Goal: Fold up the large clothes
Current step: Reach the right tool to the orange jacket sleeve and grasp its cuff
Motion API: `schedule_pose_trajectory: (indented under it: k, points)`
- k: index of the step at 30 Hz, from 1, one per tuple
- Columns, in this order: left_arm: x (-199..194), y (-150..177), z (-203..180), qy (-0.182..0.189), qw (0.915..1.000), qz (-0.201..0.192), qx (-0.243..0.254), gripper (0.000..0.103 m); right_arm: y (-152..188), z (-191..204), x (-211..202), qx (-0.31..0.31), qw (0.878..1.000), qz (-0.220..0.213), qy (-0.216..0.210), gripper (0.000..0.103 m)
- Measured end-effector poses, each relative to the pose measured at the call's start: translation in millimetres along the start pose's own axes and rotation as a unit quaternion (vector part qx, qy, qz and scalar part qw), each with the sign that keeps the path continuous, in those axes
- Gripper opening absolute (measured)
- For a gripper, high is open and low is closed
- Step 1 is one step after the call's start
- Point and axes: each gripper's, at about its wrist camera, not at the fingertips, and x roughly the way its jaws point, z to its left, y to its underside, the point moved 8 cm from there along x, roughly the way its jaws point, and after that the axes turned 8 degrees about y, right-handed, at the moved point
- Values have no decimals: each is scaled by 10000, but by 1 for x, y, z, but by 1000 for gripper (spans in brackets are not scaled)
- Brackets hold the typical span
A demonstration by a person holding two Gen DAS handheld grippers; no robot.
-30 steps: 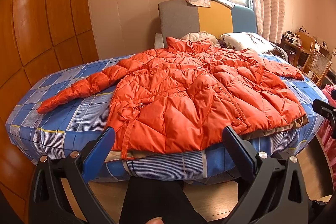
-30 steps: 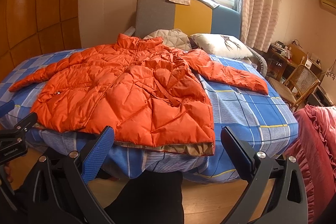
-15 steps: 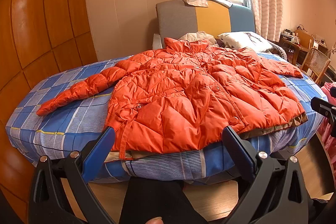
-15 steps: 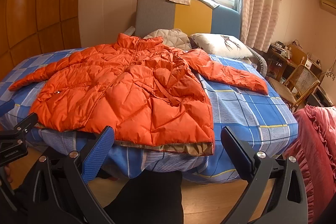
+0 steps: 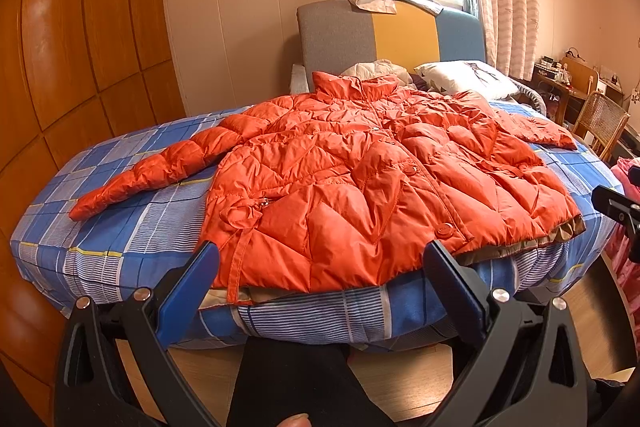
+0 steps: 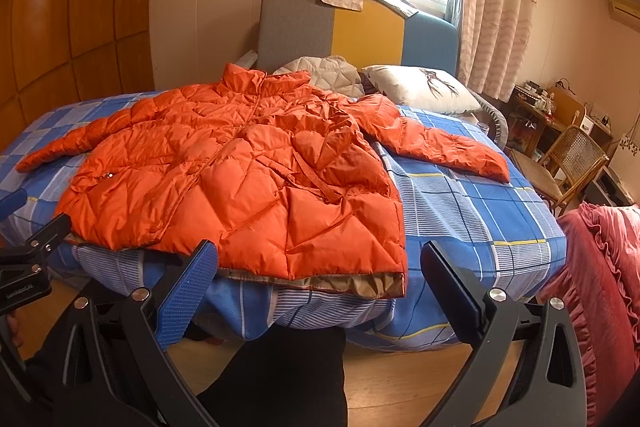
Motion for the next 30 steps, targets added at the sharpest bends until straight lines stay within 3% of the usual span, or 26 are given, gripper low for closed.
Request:
schedule_pose_trajectory:
  k: [23,26,30]
  points:
    - [6,0,7,9,9999,120,-100,101,1,-4,7,20,9999,101,16,100]
    - [15,1,19,24,9995,252,-172,101,0,-13,19,144,9996,252,49,100]
    - [35,-1,66,-92,9964,384,-749,101,4,-33,47,467,9966,678,104,100]
